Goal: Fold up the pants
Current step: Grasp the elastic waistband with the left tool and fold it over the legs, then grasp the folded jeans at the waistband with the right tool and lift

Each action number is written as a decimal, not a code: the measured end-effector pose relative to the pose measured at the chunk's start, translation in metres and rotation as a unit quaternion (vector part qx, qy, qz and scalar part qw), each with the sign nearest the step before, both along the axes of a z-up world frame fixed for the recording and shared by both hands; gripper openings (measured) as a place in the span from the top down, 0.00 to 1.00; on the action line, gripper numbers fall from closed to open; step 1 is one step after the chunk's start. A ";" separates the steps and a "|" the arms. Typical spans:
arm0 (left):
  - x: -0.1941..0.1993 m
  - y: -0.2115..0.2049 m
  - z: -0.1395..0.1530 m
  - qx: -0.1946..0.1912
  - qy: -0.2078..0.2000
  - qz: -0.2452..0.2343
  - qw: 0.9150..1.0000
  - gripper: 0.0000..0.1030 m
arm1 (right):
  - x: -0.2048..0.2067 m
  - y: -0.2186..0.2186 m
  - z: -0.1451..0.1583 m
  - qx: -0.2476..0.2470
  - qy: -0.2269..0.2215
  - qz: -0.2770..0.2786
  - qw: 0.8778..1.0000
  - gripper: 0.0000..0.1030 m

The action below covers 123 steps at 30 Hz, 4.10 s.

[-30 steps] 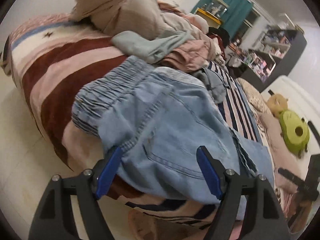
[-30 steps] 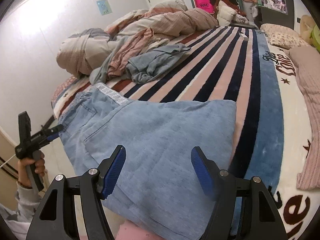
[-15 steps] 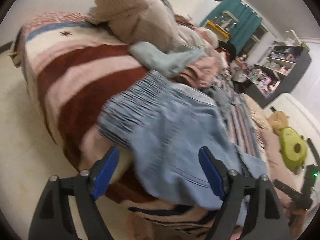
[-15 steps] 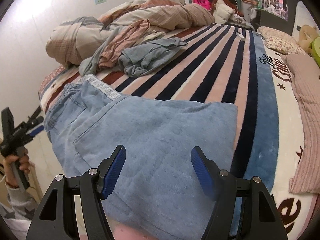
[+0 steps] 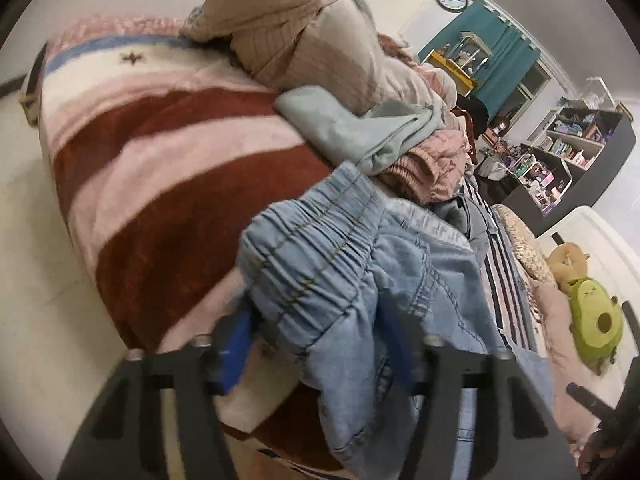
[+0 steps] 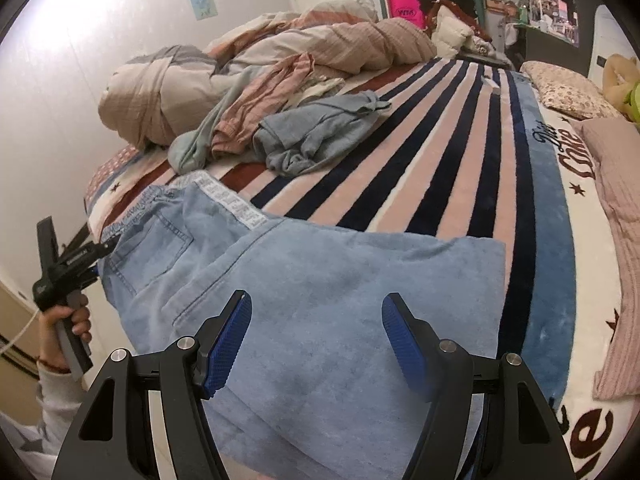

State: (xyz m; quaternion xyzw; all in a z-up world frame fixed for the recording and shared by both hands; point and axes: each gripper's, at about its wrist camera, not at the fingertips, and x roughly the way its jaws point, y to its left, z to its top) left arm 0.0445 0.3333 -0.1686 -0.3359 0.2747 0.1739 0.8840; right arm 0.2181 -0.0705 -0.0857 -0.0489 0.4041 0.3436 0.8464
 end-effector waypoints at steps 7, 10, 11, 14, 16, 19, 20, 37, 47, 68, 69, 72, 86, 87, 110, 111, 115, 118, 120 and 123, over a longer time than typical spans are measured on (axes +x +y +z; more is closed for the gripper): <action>0.007 -0.025 0.039 0.083 -0.015 -0.027 0.996 0.70 | 0.010 -0.013 -0.006 0.024 0.032 -0.022 0.999 0.38; 0.010 -0.038 0.054 0.106 -0.024 -0.039 0.993 0.71 | 0.009 -0.022 -0.004 0.030 0.033 -0.030 0.999 0.37; 0.011 -0.045 0.059 0.114 -0.027 -0.046 0.992 0.72 | 0.008 -0.025 -0.003 0.032 0.031 -0.032 0.998 0.37; 0.012 -0.063 0.073 0.136 -0.037 -0.061 0.988 0.73 | 0.003 -0.033 0.000 0.038 0.026 -0.033 0.998 0.37; 0.014 -0.075 0.080 0.149 -0.042 -0.072 0.985 0.74 | 0.000 -0.038 0.001 0.042 0.023 -0.032 0.998 0.37; 0.018 -0.094 0.093 0.159 -0.054 -0.090 0.982 0.75 | -0.005 -0.046 0.003 0.051 0.019 -0.030 0.998 0.37; 0.020 -0.102 0.098 0.164 -0.058 -0.098 0.980 0.77 | -0.007 -0.049 0.003 0.055 0.018 -0.029 0.998 0.37; 0.087 -0.259 0.125 0.198 -0.066 -0.267 0.941 0.82 | -0.011 -0.126 -0.026 0.113 0.034 -0.049 0.992 0.37; 0.104 -0.324 0.091 0.192 -0.027 -0.343 0.919 0.83 | -0.003 -0.151 -0.041 0.129 0.042 -0.056 0.989 0.37; 0.049 -0.266 0.095 0.127 -0.056 -0.405 0.903 0.38 | 0.000 -0.114 -0.008 0.110 0.023 -0.039 0.993 0.36; 0.046 -0.256 0.095 0.129 -0.057 -0.394 0.908 0.38 | 0.000 -0.103 -0.006 0.105 0.023 -0.026 0.994 0.36; 0.042 -0.234 0.089 0.122 -0.059 -0.374 0.918 0.38 | 0.001 -0.062 -0.008 0.085 0.035 0.016 0.996 0.36; 0.044 -0.192 0.052 0.076 -0.060 -0.350 0.932 0.37 | 0.030 -0.078 -0.023 -0.022 0.047 -0.084 0.995 0.94; 0.046 -0.190 0.051 0.074 -0.060 -0.347 0.933 0.37 | 0.032 -0.086 -0.021 0.017 0.065 -0.084 0.994 0.92; 0.053 -0.189 0.055 0.084 -0.048 -0.336 0.937 0.36 | 0.031 -0.054 -0.002 0.060 0.013 -0.035 0.997 0.87; 0.053 -0.192 0.058 0.085 -0.050 -0.339 0.936 0.36 | 0.031 -0.059 0.003 0.060 0.006 -0.044 0.997 0.87; 0.059 -0.204 0.060 0.086 -0.052 -0.346 0.933 0.32 | 0.044 -0.082 -0.003 0.039 0.035 -0.064 0.997 0.77; 0.069 -0.213 0.054 0.081 -0.034 -0.345 0.934 0.32 | 0.050 -0.084 -0.040 0.019 0.089 -0.073 0.993 0.71; 0.074 -0.216 0.049 0.090 -0.013 -0.337 0.937 0.32 | 0.047 -0.088 -0.048 0.017 0.074 -0.072 0.995 0.67; 0.071 -0.213 0.051 0.103 -0.004 -0.323 0.941 0.32 | 0.045 -0.103 -0.037 0.042 0.063 -0.083 0.994 0.51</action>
